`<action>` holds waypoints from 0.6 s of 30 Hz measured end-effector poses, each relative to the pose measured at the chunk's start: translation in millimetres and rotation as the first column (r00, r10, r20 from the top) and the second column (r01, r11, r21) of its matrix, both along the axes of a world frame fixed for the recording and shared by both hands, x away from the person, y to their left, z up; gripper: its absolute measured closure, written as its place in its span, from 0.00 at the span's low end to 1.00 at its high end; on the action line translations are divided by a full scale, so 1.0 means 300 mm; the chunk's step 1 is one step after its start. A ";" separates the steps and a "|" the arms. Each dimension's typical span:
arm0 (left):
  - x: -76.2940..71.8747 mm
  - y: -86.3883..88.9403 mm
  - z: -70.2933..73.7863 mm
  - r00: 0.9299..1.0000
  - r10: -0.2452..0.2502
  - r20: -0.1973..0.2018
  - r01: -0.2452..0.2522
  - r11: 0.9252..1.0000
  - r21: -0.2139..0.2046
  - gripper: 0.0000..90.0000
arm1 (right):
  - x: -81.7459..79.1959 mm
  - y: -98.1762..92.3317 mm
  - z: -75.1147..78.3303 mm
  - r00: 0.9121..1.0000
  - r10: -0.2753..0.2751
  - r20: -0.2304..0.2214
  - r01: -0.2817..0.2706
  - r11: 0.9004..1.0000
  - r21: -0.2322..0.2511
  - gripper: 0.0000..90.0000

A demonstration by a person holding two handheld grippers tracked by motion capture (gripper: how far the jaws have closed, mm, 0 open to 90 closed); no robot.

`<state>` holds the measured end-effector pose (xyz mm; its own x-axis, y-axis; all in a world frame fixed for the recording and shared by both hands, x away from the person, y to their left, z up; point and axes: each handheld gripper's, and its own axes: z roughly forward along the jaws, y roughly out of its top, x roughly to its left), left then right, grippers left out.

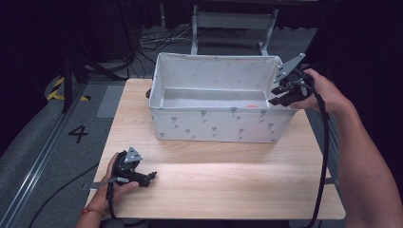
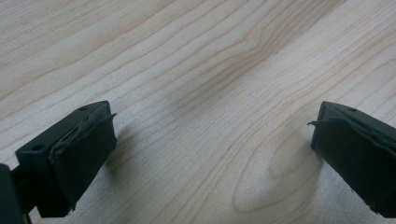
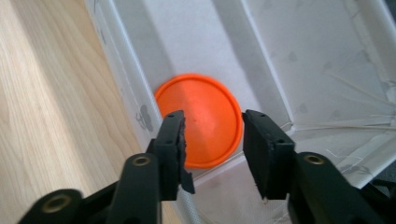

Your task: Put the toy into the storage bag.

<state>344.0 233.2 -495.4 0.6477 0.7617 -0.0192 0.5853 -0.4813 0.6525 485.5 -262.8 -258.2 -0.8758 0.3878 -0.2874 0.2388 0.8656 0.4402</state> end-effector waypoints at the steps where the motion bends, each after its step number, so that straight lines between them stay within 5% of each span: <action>1: 0.000 0.000 0.000 1.000 0.000 0.000 0.000 1.000 0.001 0.00 | -0.002 -0.005 0.002 1.000 -0.001 0.003 0.001 1.000 0.012 0.61; 8: 0.000 0.000 0.000 1.000 0.000 0.000 0.000 1.000 0.000 0.00 | -0.045 -0.063 0.037 0.997 -0.049 0.059 0.040 0.989 0.142 0.47; 11: 0.000 0.001 0.000 1.000 -0.001 0.000 0.001 1.000 0.000 0.00 | -0.070 -0.090 0.050 0.995 -0.067 0.075 0.049 0.976 0.213 0.44; 16: 0.000 0.001 0.000 1.000 -0.001 0.000 0.001 1.000 0.000 0.00 | -0.112 -0.115 0.057 0.990 -0.089 0.113 0.056 0.962 0.266 0.34; 18: 0.000 0.001 0.000 1.000 -0.001 0.000 0.001 1.000 0.001 0.00 | -0.129 -0.129 0.059 0.987 -0.106 0.119 0.065 0.949 0.308 0.31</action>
